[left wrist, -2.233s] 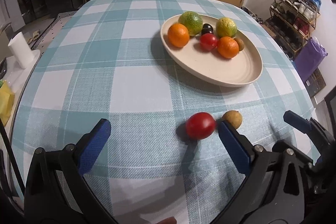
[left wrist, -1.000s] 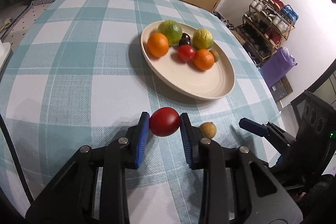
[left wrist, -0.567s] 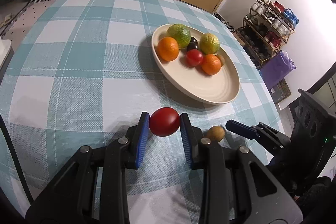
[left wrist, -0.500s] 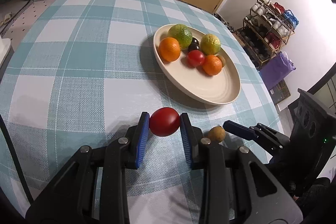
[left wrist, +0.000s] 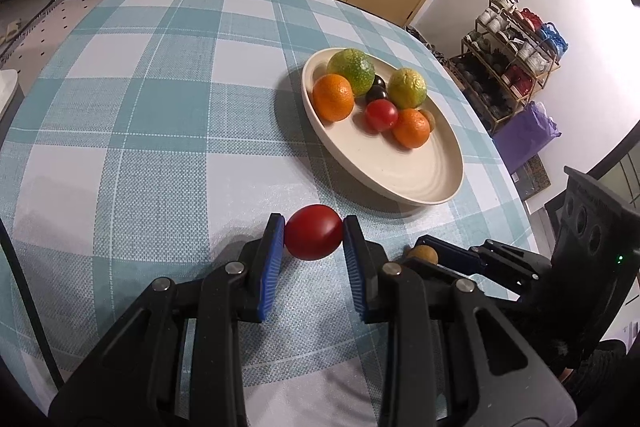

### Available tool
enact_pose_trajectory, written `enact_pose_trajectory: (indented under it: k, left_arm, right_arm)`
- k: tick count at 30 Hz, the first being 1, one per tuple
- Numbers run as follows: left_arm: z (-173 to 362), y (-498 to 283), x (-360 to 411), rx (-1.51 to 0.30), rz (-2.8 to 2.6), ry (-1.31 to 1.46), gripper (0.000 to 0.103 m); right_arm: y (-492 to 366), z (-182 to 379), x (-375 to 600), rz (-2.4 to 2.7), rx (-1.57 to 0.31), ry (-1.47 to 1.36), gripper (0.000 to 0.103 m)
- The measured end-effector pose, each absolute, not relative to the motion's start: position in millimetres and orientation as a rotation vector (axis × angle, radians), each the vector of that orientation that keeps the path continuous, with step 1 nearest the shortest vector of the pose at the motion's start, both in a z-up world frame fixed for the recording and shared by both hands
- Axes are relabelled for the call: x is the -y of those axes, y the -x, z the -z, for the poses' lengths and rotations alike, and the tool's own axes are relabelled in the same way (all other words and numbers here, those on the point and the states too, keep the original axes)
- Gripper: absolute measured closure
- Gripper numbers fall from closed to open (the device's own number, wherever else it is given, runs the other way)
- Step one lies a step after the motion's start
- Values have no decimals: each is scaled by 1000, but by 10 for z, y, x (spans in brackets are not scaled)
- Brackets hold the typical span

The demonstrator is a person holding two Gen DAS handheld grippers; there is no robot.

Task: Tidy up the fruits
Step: 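Carry the tomato and brown fruit onto the cream plate and open both tools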

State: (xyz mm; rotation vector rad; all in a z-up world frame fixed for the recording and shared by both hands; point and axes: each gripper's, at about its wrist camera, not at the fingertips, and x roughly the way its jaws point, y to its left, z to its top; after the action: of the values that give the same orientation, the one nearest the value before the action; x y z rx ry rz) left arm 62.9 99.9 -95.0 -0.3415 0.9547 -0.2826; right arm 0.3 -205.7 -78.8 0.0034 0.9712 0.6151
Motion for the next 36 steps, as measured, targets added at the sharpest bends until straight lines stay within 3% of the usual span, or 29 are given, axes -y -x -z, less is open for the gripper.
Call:
enact_pose_trajectory:
  k: [36]
  left_arm:
    - [568, -1329, -316, -956, 317, 237, 76]
  right_arm:
    - [-550, 369, 2652, -600, -849, -122, 76]
